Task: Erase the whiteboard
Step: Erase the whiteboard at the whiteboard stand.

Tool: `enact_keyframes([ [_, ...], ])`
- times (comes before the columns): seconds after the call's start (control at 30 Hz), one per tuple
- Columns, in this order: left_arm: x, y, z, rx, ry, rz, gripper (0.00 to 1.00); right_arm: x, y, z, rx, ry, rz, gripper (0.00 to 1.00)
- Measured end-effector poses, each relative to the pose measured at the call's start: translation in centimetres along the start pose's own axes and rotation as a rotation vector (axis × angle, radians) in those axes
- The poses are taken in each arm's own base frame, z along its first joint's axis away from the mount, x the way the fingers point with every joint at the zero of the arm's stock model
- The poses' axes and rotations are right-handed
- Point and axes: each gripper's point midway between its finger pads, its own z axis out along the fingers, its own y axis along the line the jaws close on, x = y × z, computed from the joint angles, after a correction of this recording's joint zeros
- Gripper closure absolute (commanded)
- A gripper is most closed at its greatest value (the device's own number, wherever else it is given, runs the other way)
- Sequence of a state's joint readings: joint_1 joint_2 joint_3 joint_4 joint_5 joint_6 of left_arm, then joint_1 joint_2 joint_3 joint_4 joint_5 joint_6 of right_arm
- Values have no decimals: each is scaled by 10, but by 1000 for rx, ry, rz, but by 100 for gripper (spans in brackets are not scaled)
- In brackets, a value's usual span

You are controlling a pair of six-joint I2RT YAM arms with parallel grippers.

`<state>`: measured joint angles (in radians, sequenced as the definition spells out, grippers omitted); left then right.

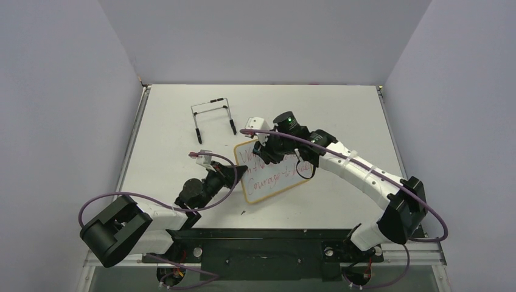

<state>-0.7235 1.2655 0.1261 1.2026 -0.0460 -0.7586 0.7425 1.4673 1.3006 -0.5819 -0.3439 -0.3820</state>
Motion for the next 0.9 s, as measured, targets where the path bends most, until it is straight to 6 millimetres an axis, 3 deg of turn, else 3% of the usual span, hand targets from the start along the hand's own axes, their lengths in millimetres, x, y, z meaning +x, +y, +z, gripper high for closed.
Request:
enact_keyframes([
  [0.2,0,-1,5,-18,-11,-36,100,-13,29,20,12,10,-2,100],
  [0.33,-1,-2,7,-27,-15,-53,100,-16,39,32,30,35,-25,100],
  [0.5,0,-2,7,-29,-15,-62,100,-12,34,40,72,66,5,100],
  [0.63,0,-2,7,-32,-15,-61,100,-21,25,46,117,60,42,100],
  [0.9,1,-2,6,-33,-14,-46,100,-26,14,46,202,70,63,100],
])
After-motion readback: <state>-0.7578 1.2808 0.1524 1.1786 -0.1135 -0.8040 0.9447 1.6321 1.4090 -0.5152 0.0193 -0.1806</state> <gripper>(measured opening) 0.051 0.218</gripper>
